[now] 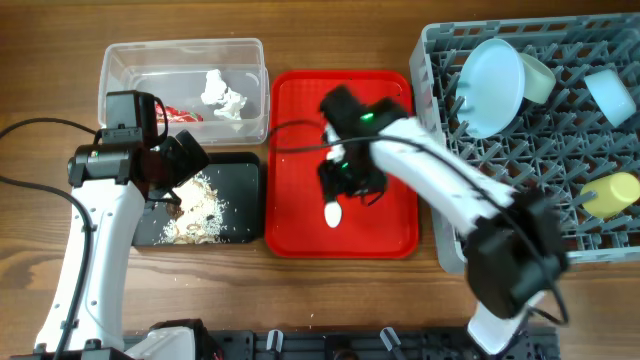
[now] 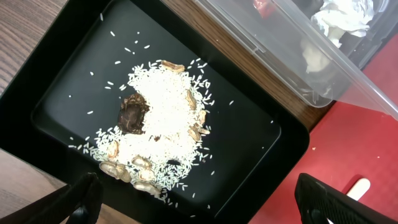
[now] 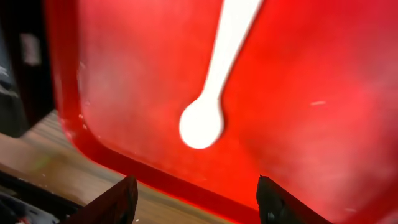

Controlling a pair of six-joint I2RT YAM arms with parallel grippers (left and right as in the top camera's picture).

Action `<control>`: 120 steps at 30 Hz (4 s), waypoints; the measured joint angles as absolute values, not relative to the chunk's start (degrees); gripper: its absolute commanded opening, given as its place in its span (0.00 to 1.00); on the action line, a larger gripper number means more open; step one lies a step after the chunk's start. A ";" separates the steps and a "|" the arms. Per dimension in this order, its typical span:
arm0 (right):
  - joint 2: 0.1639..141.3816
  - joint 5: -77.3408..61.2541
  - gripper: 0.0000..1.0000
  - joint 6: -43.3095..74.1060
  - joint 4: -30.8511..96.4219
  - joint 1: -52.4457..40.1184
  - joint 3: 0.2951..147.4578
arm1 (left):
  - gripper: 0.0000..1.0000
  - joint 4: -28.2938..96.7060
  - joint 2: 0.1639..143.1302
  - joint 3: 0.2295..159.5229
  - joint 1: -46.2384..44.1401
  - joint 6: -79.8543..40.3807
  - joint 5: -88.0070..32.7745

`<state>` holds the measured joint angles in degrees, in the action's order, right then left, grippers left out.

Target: Sort waste into correct bins and load items into the dishwasher rack

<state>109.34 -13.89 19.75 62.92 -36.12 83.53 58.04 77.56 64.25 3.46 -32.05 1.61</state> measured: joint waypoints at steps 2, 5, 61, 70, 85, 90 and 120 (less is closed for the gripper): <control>113.03 -13.43 0.63 21.21 62.43 -38.68 83.53 | 1.00 58.06 77.56 64.25 3.46 -32.05 1.61; 117.49 -11.90 0.63 24.08 62.02 -40.73 83.53 | 1.00 58.04 77.56 64.25 3.46 -32.05 1.61; 113.14 -8.32 0.56 42.35 54.68 -38.00 83.46 | 1.00 58.06 77.56 64.25 3.46 -32.05 1.61; 119.72 -4.45 0.52 50.81 51.31 -39.99 83.50 | 1.00 58.02 77.56 64.25 3.46 -32.05 1.61; 119.90 0.78 0.04 51.37 54.17 -39.99 83.50 | 1.00 58.06 77.56 64.25 3.46 -32.05 1.61; 119.90 0.91 0.04 47.11 54.92 -39.90 83.64 | 1.00 58.06 77.56 64.25 3.46 -32.05 1.61; 100.03 2.02 0.39 1.65 63.37 -4.78 76.84 | 1.00 57.69 77.56 64.25 3.44 -31.44 0.23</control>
